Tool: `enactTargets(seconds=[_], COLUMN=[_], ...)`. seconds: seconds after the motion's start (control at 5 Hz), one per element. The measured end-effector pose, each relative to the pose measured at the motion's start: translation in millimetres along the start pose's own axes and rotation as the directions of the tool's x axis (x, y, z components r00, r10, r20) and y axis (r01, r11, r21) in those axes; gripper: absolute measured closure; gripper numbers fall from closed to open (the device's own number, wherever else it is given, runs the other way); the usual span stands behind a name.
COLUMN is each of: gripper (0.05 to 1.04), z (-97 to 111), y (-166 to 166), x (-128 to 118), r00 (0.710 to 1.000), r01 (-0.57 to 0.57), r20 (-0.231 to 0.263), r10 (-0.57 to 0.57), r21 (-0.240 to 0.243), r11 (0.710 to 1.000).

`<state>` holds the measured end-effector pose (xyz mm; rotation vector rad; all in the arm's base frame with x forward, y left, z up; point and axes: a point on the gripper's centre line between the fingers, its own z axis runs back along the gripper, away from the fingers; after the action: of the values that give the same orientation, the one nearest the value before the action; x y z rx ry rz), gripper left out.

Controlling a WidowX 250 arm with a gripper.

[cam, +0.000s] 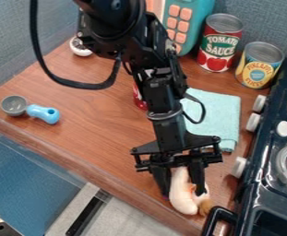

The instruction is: Put the stuff toy near the can

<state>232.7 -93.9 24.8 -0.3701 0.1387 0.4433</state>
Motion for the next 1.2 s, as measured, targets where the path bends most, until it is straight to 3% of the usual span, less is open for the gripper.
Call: enactTargets(seconds=[0.2,0.4,0.8,1.0,1.2], gripper=[0.658,0.688,0.717,0.717,0.718], z=[2,13,58,88,118], y=[0,11,39,55,75], x=[-1,3,30,54,89], r00=[1.000,0.999,0.978,0.952,0.905], r01=[0.006,-0.039,-0.158,-0.231,-0.332], r20=[0.008,0.019,0.130,0.177,0.224], r10=[-0.006,0.039,0.165,0.248,0.362], r21=[0.001,-0.011,-0.064,-0.110,-0.159], r11=[1.000,0.999,0.985,0.967,0.930])
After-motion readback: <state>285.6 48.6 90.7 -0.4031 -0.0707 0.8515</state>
